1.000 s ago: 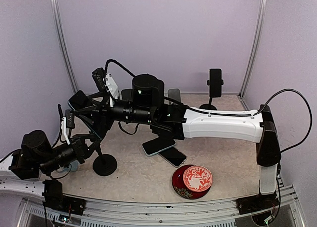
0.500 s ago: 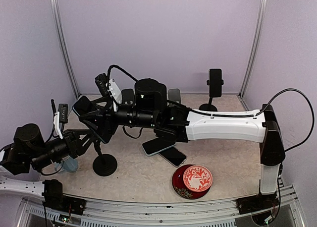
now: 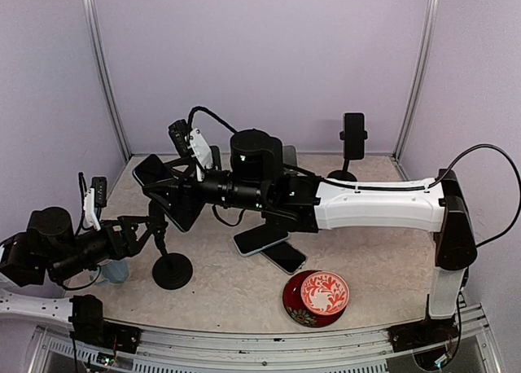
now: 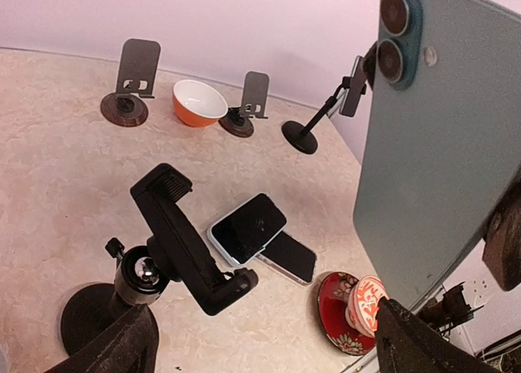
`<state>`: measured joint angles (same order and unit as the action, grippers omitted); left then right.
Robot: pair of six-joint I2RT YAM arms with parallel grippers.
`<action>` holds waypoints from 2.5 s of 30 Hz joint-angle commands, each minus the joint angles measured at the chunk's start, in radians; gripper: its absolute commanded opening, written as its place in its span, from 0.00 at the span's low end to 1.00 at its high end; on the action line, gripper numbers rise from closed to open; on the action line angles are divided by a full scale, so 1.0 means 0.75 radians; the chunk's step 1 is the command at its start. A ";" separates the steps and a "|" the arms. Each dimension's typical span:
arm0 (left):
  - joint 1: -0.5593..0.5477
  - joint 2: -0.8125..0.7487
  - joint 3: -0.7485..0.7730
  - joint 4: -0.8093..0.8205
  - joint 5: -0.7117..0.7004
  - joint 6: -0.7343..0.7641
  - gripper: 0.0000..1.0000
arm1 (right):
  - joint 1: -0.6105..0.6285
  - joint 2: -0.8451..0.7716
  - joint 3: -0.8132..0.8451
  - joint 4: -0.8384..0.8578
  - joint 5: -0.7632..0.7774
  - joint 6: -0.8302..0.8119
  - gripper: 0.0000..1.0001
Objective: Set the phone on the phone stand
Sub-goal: Hold the phone stand at the center of the board.
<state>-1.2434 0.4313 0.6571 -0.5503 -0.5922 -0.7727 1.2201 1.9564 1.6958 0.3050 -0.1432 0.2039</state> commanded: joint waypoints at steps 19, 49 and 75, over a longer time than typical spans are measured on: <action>0.055 0.231 0.089 -0.267 -0.226 -0.177 0.92 | -0.036 -0.185 -0.176 0.129 0.113 0.030 0.54; 0.055 0.236 0.144 -0.292 -0.157 -0.290 0.98 | -0.038 -0.257 -0.286 0.178 0.118 0.053 0.54; 0.053 -0.064 -0.099 -0.084 -0.044 -0.263 0.59 | -0.039 -0.244 -0.276 0.161 0.119 0.041 0.55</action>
<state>-1.2064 0.4683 0.6292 -0.7341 -0.6781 -1.0386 1.1946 1.8038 1.4685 0.3714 -0.0586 0.2321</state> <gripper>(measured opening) 0.567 0.730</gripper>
